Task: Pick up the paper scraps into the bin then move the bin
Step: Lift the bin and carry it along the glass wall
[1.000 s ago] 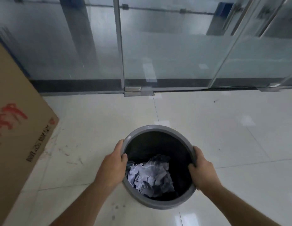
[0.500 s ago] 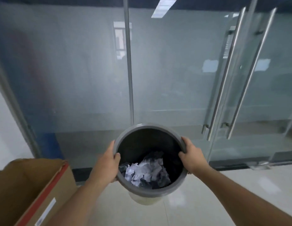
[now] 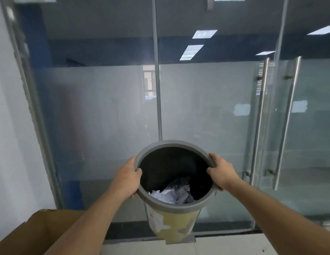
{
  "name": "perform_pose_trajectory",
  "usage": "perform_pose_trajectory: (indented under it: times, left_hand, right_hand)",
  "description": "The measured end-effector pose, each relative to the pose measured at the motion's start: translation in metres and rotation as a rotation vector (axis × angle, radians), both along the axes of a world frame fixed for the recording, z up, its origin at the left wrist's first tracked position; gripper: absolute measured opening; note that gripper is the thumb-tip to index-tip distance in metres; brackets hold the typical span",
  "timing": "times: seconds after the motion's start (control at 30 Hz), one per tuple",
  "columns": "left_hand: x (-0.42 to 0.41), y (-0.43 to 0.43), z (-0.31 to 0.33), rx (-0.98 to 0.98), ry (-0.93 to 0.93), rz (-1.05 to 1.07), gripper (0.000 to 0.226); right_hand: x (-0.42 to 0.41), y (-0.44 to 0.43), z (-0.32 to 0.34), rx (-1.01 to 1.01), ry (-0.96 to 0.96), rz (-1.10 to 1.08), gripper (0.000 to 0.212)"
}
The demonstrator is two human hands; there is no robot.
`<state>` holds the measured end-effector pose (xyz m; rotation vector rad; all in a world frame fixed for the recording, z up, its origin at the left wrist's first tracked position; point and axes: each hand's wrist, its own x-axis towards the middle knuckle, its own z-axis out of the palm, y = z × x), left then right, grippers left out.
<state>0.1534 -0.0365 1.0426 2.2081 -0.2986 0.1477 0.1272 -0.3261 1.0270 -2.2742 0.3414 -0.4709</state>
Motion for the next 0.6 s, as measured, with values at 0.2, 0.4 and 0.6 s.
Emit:
perform_pose_trajectory:
  times: [0.2, 0.4, 0.6]
  left_hand:
    - [0.009, -0.043, 0.02, 0.011, -0.017, -0.086, 0.027]
    - [-0.009, -0.156, 0.022, -0.02, 0.005, -0.33, 0.04]
    - [-0.075, -0.28, 0.011, -0.023, 0.036, -0.614, 0.026]
  right_hand:
    - [-0.041, -0.033, 0.02, 0.067, -0.018, -0.118, 0.054]
    - [-0.14, -0.111, 0.038, 0.048, -0.055, -0.4, 0.041]
    - [-0.258, -0.188, 0.032, -0.055, 0.017, -0.763, 0.016]
